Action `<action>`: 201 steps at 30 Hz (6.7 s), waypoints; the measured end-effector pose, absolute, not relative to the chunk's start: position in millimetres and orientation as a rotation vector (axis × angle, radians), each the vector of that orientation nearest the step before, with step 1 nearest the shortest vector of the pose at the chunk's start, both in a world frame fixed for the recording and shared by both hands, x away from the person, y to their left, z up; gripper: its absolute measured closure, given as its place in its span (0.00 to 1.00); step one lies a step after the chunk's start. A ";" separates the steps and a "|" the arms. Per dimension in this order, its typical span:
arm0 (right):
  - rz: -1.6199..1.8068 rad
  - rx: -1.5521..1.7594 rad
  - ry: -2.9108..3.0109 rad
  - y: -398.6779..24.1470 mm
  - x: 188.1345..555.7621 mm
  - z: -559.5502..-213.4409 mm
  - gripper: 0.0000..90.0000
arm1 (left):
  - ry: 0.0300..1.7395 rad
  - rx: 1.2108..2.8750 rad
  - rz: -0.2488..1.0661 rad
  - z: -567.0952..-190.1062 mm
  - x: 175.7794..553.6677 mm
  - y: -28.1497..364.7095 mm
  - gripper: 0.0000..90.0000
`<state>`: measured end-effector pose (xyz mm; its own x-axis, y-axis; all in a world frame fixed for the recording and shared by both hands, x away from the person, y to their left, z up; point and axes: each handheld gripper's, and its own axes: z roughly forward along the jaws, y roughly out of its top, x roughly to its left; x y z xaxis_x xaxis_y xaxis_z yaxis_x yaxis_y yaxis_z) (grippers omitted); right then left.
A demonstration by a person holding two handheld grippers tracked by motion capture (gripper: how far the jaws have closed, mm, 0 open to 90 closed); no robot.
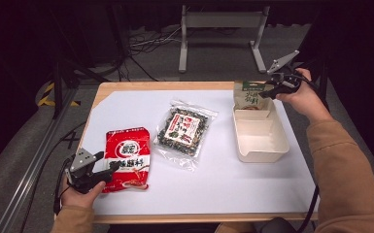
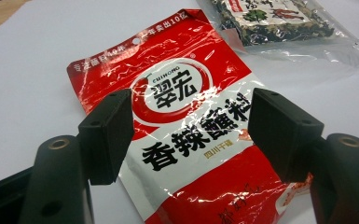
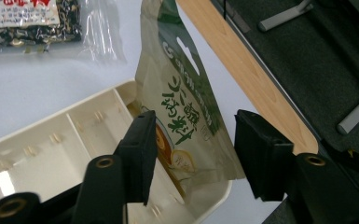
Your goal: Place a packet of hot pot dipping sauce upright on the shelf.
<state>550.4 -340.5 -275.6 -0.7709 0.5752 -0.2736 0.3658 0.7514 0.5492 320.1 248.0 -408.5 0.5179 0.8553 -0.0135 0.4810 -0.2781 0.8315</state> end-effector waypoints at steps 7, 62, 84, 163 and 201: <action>0.689 0.722 2.422 -345.8 541.8 -265.5 0.44 | 1.081 1.935 0.558 -408.5 323.1 245.6 0.35; 1.384 0.873 2.189 -295.5 356.8 -310.5 0.42 | 0.932 1.950 0.518 -379.0 355.4 253.9 0.21; 1.392 0.666 2.363 -259.1 343.2 -340.0 0.42 | 0.976 1.924 0.482 -373.1 383.2 269.4 0.21; 1.428 0.680 2.463 -242.1 348.5 -364.7 0.43 | 1.141 1.955 0.220 -441.8 454.9 290.2 0.71; 1.434 0.679 2.452 -243.8 348.0 -363.1 0.43 | 0.983 2.002 0.266 -370.7 415.3 300.9 1.00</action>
<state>348.0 -243.8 -363.1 -0.8690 0.4930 0.0418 0.2782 0.4169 0.8654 415.3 300.9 -370.7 0.6657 0.7266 -0.1703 0.5418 -0.3135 0.7799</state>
